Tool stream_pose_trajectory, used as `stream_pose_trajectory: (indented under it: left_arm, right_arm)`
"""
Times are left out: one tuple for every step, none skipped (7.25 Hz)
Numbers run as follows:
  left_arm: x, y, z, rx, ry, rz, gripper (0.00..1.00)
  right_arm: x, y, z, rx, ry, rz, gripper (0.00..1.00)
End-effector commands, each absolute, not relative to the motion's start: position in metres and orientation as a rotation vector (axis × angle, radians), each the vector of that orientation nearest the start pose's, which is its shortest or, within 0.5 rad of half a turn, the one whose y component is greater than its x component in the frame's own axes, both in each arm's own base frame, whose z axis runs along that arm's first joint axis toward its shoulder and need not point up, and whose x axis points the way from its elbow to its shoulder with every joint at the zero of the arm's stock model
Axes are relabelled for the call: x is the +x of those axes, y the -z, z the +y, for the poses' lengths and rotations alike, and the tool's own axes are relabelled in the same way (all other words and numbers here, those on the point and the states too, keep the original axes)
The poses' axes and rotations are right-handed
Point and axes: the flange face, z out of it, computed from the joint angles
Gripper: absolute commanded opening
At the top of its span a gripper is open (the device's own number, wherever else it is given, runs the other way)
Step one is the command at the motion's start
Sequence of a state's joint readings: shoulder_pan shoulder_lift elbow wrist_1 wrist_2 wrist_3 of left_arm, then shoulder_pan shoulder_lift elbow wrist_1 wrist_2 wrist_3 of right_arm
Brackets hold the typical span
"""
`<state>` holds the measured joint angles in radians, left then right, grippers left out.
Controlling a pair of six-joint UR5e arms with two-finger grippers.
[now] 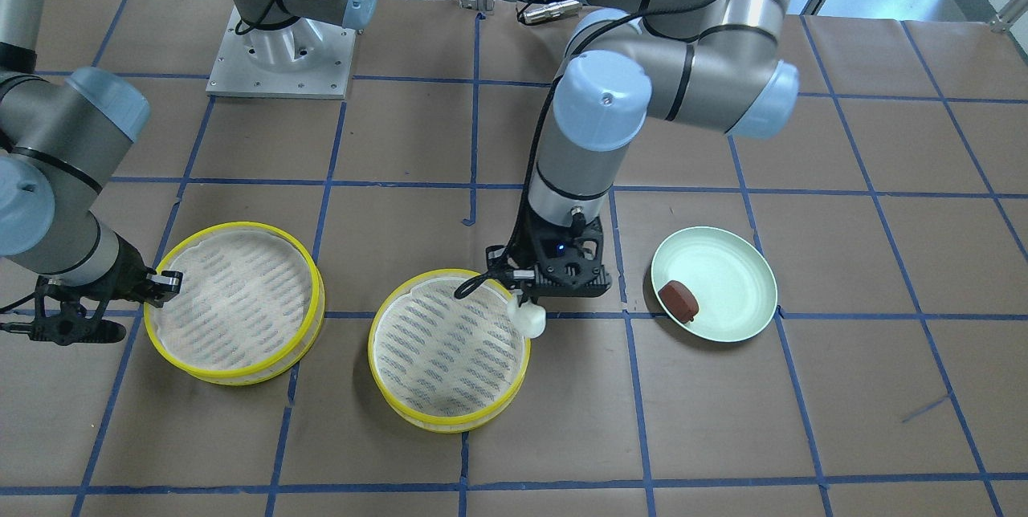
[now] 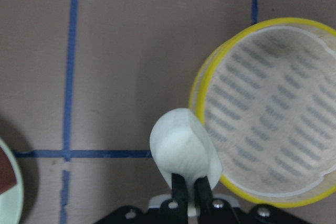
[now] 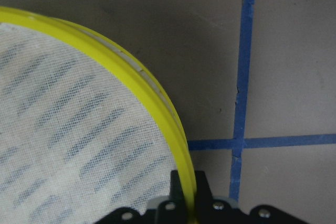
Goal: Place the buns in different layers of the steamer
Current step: 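Carry the white bun with the left gripper into the bottom steamer layer and release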
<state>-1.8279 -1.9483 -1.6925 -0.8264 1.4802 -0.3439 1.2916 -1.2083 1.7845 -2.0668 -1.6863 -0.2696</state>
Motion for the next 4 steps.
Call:
stream_pose_trajectory:
  left_arm:
    - [-0.3167, -0.2656, -0.5819, -0.15, 0.417, 3.301, 0.61]
    - [-0.316, -0.2616, -0.5811, -0.144, 0.408, 3.296, 1.0]
    - [-0.3175, -0.2611, -0.5792, -0.134, 0.405, 3.296, 1.0]
    - [-0.3157, -0.269, -0.5762, -0.118, 0.427, 3.287, 1.0]
  right_arm:
    - [-0.041, -0.243, -0.5833, 0.018, -0.163, 3.225, 0.06]
    - [-0.0409, -0.2425, -0.583, 0.018, -0.163, 3.225, 0.06]
    - [-0.0407, -0.2412, -0.5821, 0.018, -0.168, 3.224, 0.06]
    - [-0.0405, -0.2412, -0.5821, 0.015, -0.167, 3.223, 0.06]
